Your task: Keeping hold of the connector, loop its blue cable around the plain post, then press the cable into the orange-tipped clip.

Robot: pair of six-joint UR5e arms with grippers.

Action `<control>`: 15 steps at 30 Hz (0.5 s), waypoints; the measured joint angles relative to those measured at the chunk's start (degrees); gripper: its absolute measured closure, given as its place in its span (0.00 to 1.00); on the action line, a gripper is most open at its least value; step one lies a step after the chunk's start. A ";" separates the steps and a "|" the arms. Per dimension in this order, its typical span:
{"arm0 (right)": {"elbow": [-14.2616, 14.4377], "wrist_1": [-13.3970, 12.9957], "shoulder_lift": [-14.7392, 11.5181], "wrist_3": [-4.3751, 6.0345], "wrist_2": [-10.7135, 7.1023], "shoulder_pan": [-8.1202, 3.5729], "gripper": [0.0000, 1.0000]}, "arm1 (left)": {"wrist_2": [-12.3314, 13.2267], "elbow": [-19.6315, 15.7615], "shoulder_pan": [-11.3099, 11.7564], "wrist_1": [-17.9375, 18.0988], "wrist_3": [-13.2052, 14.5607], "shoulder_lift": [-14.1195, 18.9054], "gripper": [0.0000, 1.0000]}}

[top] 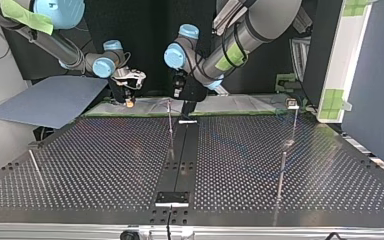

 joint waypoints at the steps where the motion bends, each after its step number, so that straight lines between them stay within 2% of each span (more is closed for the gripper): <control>1: 0.00 0.00 0.00 0.00 0.00 0.03 1.00 | 0.00 0.00 0.00 -0.09 0.01 0.00 0.00; 10: 0.04 0.60 0.00 -0.51 -0.02 0.59 1.00 | 0.04 0.00 0.00 -0.87 0.03 0.00 0.00; 15: 0.32 2.20 -0.01 -2.21 0.01 1.01 1.00 | -0.49 -0.01 -0.24 -2.14 0.23 0.05 0.00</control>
